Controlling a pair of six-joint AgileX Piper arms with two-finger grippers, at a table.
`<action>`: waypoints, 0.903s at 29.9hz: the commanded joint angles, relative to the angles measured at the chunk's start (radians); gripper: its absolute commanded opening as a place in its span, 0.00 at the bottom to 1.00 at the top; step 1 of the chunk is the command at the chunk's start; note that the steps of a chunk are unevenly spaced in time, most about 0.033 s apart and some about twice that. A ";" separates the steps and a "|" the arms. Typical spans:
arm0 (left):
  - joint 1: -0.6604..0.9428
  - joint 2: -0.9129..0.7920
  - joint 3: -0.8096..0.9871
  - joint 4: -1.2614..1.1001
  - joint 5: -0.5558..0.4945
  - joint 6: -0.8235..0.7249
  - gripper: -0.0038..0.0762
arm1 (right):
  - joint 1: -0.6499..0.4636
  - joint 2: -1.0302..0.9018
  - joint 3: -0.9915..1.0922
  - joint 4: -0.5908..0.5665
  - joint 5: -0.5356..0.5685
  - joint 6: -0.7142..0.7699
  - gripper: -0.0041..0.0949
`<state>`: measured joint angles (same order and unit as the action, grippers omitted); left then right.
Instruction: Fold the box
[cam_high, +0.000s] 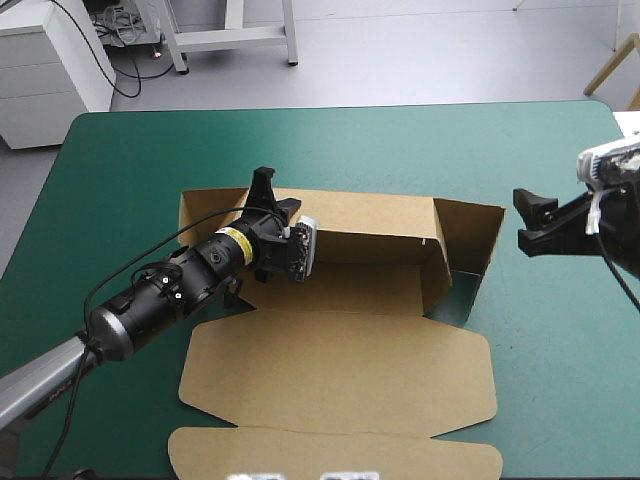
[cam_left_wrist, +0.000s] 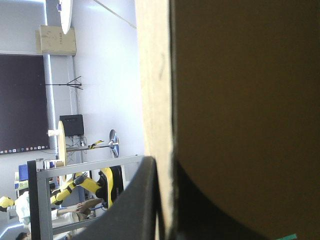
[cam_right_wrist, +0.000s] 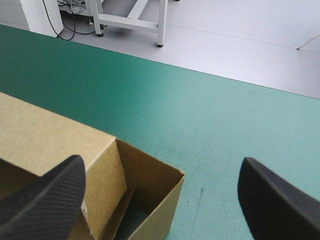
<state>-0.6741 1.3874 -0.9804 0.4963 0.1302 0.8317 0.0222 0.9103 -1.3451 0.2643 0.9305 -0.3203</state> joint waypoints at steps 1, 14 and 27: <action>-0.014 0.003 0.002 -0.032 0.022 -0.013 0.04 | -0.004 0.069 -0.106 0.016 -0.067 -0.014 0.84; -0.014 0.003 0.002 -0.032 0.022 -0.013 0.04 | -0.004 0.490 -0.455 0.021 0.045 0.049 0.84; -0.014 0.003 0.002 -0.034 0.028 -0.023 0.04 | -0.004 0.793 -0.543 0.035 0.072 0.087 0.83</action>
<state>-0.6741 1.3874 -0.9804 0.4971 0.1299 0.8278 0.0222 1.7203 -1.8541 0.2754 1.0365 -0.2344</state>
